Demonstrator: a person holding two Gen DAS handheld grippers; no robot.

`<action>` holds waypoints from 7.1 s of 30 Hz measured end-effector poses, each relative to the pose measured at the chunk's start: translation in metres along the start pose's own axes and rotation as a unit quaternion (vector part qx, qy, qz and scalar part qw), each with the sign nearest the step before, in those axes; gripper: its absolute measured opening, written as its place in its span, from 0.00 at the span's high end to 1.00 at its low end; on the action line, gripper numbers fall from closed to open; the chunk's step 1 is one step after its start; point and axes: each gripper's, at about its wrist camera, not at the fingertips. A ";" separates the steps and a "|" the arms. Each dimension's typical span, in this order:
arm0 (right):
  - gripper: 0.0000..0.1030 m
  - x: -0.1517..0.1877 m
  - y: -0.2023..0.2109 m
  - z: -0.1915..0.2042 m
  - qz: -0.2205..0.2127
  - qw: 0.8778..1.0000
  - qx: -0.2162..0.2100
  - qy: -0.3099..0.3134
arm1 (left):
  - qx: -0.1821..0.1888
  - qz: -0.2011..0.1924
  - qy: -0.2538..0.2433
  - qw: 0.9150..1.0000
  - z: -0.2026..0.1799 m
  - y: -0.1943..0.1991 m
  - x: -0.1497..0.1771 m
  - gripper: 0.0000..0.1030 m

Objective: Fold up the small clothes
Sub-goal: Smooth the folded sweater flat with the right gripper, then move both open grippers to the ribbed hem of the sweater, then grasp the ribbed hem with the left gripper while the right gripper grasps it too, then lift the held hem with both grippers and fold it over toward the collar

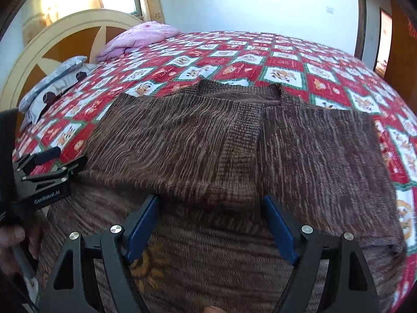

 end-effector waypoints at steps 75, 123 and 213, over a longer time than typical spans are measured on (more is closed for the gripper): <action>0.21 0.206 0.199 -0.020 0.014 0.999 0.033 0.033 | 0.141 0.055 -0.054 0.987 -0.012 0.186 0.196 0.23; 0.21 0.241 0.227 -0.081 0.049 0.996 0.033 -0.063 | 0.211 0.112 0.017 0.971 0.009 0.183 0.214 0.93; 0.95 0.142 0.311 -0.144 -0.137 0.921 -0.283 -0.229 | 0.344 0.128 0.121 0.922 0.027 0.163 0.161 0.48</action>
Point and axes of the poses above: each gripper's, at about its wrist camera, not at the fingertips, and y roughly against the way its jaws point, z to its left, x to its underside, and after that the axes turned 1 degree about z, right-handed
